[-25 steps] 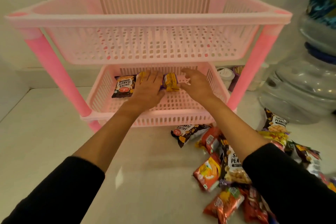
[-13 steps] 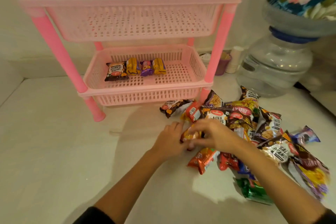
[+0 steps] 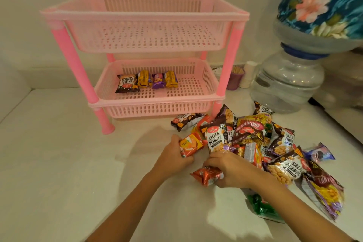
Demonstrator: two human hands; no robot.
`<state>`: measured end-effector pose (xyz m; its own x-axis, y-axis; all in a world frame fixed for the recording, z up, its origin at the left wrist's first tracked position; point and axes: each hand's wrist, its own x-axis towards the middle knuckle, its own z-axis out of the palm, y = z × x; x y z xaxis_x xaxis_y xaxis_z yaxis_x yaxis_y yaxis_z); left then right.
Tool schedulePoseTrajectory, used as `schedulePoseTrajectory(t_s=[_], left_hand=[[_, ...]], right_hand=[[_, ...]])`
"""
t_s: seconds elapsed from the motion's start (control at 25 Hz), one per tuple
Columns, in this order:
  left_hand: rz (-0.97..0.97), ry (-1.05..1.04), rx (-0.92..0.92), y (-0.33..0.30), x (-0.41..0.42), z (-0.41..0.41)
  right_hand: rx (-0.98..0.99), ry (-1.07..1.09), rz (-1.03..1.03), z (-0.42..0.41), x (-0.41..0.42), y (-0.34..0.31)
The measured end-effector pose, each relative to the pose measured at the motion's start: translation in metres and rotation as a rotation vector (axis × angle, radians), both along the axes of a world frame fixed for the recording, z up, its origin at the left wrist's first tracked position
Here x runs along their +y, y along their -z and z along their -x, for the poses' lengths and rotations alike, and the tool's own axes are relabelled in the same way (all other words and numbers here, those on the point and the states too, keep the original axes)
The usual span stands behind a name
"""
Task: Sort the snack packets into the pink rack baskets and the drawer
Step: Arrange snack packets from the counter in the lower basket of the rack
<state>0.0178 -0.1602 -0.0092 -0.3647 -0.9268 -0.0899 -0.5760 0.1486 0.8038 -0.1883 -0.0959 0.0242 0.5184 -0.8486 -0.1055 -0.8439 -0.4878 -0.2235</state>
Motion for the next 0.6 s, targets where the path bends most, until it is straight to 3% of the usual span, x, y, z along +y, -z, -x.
schedulePoseTrajectory(t_s=[0.24,0.32,0.44,0.6], left_hand=[[-0.261,-0.054,0.673,-0.047,-0.007,-0.03],[-0.289,-0.086,0.811,-0.065,-0.019,-0.032],[-0.24,-0.232,0.846,-0.086,-0.047,-0.032],[-0.23,-0.417,0.721,-0.11,-0.11,-0.025]], right_hand=[[-0.464,0.204,-0.154,-0.022,-0.023,-0.031],[-0.602,0.284,-0.184,-0.032,-0.036,-0.046],[-0.786,0.402,-0.171,-0.044,-0.064,-0.067],[-0.943,0.572,-0.061,-0.048,-0.129,-0.092]])
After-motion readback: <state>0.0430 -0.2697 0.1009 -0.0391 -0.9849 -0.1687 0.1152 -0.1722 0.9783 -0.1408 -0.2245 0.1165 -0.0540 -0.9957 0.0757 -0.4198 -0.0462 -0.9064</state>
